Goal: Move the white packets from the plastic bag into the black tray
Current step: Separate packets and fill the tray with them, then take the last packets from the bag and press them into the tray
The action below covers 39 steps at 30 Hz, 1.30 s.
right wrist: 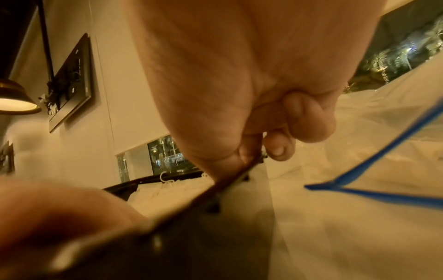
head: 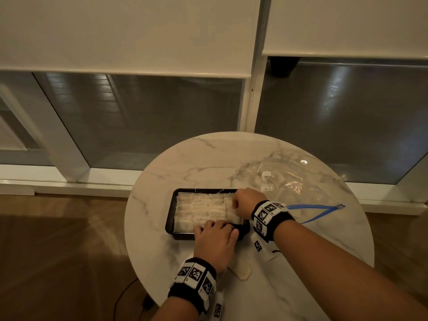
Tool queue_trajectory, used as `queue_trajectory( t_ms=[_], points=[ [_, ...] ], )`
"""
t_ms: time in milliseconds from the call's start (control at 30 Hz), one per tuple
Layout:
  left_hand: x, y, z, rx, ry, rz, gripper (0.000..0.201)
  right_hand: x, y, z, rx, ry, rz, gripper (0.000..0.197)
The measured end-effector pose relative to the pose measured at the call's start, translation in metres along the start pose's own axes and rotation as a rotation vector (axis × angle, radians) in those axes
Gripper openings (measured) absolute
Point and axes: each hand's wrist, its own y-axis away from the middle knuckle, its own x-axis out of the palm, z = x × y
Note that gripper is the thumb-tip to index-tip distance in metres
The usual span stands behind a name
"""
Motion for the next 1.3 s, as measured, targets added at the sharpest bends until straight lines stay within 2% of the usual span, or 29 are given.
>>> queue_trajectory(
  t_ms=[267, 500, 667, 800, 933, 1167, 1300],
  points=[
    [0.001, 0.0, 0.001, 0.001, 0.009, -0.002, 0.045, 0.009, 0.001, 0.004, 0.035, -0.021, -0.072, 0.019],
    [0.001, 0.0, 0.0, -0.002, -0.005, -0.012, 0.046, 0.007, 0.007, 0.0, 0.056, -0.197, -0.098, 0.029],
    [0.003, 0.0, 0.001, -0.009, 0.0, -0.019, 0.045, 0.011, 0.019, -0.003, 0.064, -0.234, -0.198, 0.027],
    [0.002, 0.0, 0.001, -0.003, -0.01, -0.029, 0.043, 0.021, 0.031, 0.002, 0.021, -0.165, -0.097, 0.028],
    [0.004, -0.001, 0.0, -0.005, -0.011, -0.024, 0.044, 0.023, 0.037, 0.003, 0.043, -0.106, -0.027, 0.027],
    [0.005, -0.003, 0.001, -0.024, -0.037, -0.007, 0.044, 0.024, 0.043, 0.0, 0.024, -0.123, -0.039, 0.029],
    [0.003, -0.002, 0.001, -0.024, -0.026, -0.018, 0.044, 0.024, 0.054, -0.007, -0.057, -0.309, -0.157, 0.029]
  ],
)
